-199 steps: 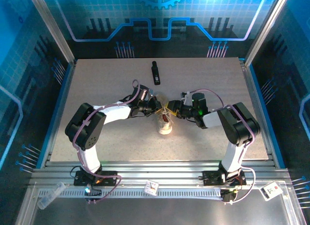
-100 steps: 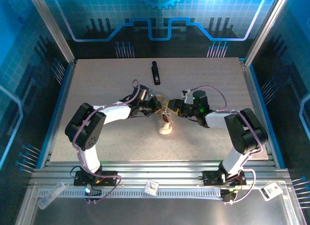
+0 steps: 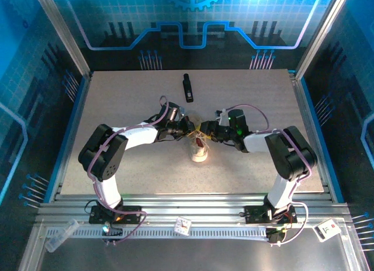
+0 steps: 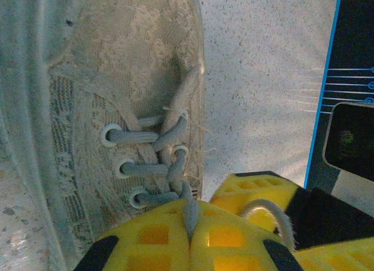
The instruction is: Tie the shoes
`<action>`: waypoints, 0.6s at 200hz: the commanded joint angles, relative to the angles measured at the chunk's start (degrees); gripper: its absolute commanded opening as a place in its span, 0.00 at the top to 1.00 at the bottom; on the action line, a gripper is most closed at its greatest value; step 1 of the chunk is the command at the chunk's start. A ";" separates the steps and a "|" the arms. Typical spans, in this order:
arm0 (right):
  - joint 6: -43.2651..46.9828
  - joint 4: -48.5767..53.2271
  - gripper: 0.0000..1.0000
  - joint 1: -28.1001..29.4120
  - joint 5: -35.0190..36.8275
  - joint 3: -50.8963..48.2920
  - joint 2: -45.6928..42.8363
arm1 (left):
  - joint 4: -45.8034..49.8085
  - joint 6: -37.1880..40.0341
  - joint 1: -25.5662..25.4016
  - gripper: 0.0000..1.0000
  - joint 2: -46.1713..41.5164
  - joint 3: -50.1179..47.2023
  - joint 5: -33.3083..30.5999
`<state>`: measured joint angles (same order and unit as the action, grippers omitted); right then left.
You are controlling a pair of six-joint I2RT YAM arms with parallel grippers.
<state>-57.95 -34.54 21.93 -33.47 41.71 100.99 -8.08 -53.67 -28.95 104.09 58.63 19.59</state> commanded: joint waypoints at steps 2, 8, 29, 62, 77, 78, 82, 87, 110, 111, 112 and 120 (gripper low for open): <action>0.41 -0.85 0.74 0.74 1.62 1.42 0.72 | 0.22 1.50 -0.23 1.00 -2.48 -1.30 0.67; 0.91 -0.37 0.82 0.71 2.02 1.46 0.55 | 0.25 1.76 -0.18 1.00 -2.60 -1.43 0.68; 3.40 2.62 0.95 0.22 3.66 1.73 -0.97 | -1.21 3.17 0.36 1.00 -3.22 -2.60 2.39; 7.76 8.03 1.00 -1.10 4.91 2.51 -3.64 | -7.70 2.97 1.73 1.00 -4.00 -5.70 5.92; 9.09 9.85 1.00 -1.62 4.89 3.23 -3.80 | -8.33 2.98 2.07 1.00 -3.79 -5.95 6.27; 9.13 9.93 1.00 -1.67 4.86 3.26 -3.83 | -8.39 2.97 2.11 1.00 -3.80 -5.97 6.34; 9.35 10.27 1.00 -1.76 4.76 3.43 -3.73 | -8.64 2.88 2.18 1.00 -3.81 -6.14 6.34; 9.51 10.43 1.00 -1.93 4.58 3.66 -3.55 | -9.06 2.88 2.31 1.00 -3.77 -6.39 6.42; 10.34 11.05 1.00 -2.33 3.90 4.47 -2.72 | -11.28 3.48 2.96 1.00 -4.07 -7.93 6.84; 10.42 11.06 1.00 -2.33 3.88 4.49 -2.68 | -11.36 3.48 2.99 1.00 -4.07 -8.05 6.85; 10.46 11.12 1.00 -2.33 3.87 4.50 -2.66 | -11.44 3.48 3.05 1.00 -4.07 -8.12 6.90; 11.01 11.59 1.00 -2.36 3.81 4.69 -2.41 | -12.59 3.26 3.43 1.00 -4.01 -8.87 7.24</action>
<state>-49.95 -25.96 20.34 -29.76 44.80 98.70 -16.80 -51.96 -26.63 101.60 52.14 24.56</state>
